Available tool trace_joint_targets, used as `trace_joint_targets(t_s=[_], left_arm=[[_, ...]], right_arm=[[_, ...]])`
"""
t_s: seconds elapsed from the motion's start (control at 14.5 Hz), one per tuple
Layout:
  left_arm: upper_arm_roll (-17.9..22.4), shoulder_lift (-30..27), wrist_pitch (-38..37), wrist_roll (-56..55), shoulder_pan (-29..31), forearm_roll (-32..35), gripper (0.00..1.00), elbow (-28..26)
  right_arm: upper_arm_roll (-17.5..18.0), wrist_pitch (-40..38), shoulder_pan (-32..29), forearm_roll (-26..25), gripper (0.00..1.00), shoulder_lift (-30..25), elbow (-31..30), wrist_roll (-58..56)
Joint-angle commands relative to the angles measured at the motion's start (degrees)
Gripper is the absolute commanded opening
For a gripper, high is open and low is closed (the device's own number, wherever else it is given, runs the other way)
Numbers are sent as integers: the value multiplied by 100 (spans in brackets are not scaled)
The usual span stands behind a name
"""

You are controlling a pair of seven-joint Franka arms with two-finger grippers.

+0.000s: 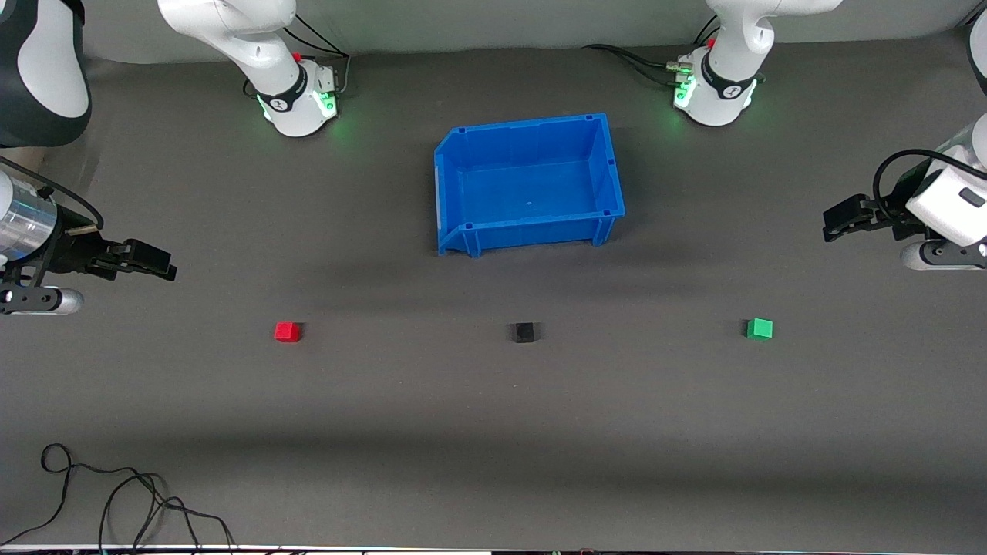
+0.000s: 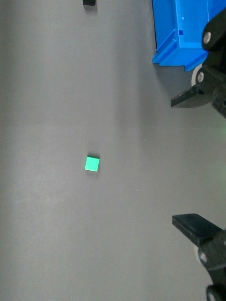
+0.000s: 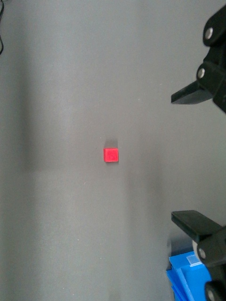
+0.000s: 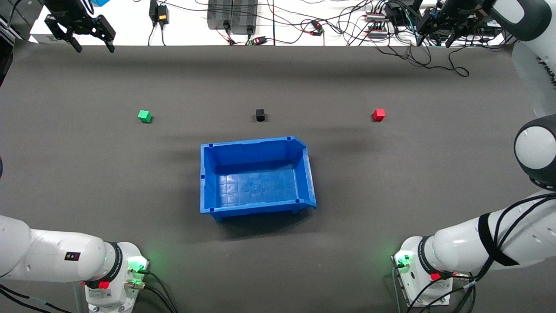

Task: Attach green and red cubes to black cube
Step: 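Move the right gripper to the red cube while the left gripper reaches the green cube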

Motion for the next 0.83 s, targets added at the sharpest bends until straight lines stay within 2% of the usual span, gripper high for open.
trace_joint_targets(t_s=[0.0, 0.48, 0.62, 0.76], left_arm=[[83, -102, -94, 89, -111, 128, 100, -56], [83, 73, -224, -87, -102, 102, 100, 269], [92, 126, -444, -541, -67, 49, 100, 269], [100, 135, -489, -1531, -67, 5, 100, 269]], right_arm=[[-25, -82, 18, 19, 100, -35, 63, -113], [-60, 23, -87, 141, 100, 115, -7, 71], [-113, 138, -78, 256, 100, 159, 1, 1041], [-122, 173, -17, 221, 100, 228, 10, 1974]])
